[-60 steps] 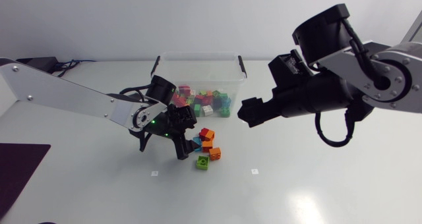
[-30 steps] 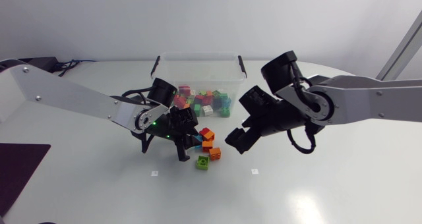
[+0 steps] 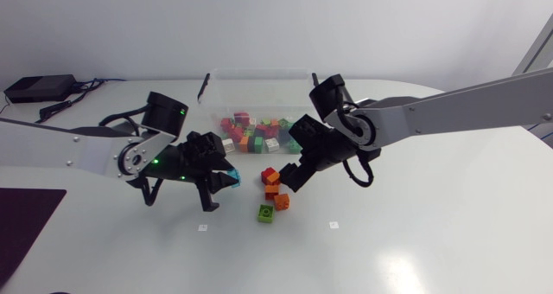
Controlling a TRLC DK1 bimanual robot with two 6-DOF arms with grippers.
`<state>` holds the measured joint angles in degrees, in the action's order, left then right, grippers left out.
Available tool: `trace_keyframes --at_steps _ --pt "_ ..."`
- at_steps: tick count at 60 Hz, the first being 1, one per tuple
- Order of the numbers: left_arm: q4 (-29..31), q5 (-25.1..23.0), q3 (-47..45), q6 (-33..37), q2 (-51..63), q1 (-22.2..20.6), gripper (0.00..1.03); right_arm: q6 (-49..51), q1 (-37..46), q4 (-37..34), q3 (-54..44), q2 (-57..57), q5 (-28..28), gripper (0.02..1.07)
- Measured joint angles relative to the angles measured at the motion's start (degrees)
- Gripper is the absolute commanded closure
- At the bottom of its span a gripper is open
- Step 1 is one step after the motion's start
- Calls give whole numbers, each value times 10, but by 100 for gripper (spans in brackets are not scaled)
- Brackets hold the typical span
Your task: Place the duplo bricks in the container
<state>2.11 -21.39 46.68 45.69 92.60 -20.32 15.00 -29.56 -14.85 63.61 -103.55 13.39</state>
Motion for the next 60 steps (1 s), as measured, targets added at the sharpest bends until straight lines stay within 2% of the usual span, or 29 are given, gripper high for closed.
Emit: trace_keyframes --at_steps 25,33,47,51,60 --pt "16 -35 -16 -24 -155 78 76 -26 -36 -18 66 -54 -32 7" --pt "24 -47 -16 -36 -184 100 76 -31 -48 -46 93 -79 -42 7" --pt "24 -62 -16 -59 -203 123 76 -40 -49 -65 130 -121 -56 21" --pt "24 -65 -16 -66 -203 124 76 -43 -49 -65 139 -127 -58 22" --pt "24 -67 -16 -70 -203 124 76 -45 -49 -69 150 -141 -64 34"
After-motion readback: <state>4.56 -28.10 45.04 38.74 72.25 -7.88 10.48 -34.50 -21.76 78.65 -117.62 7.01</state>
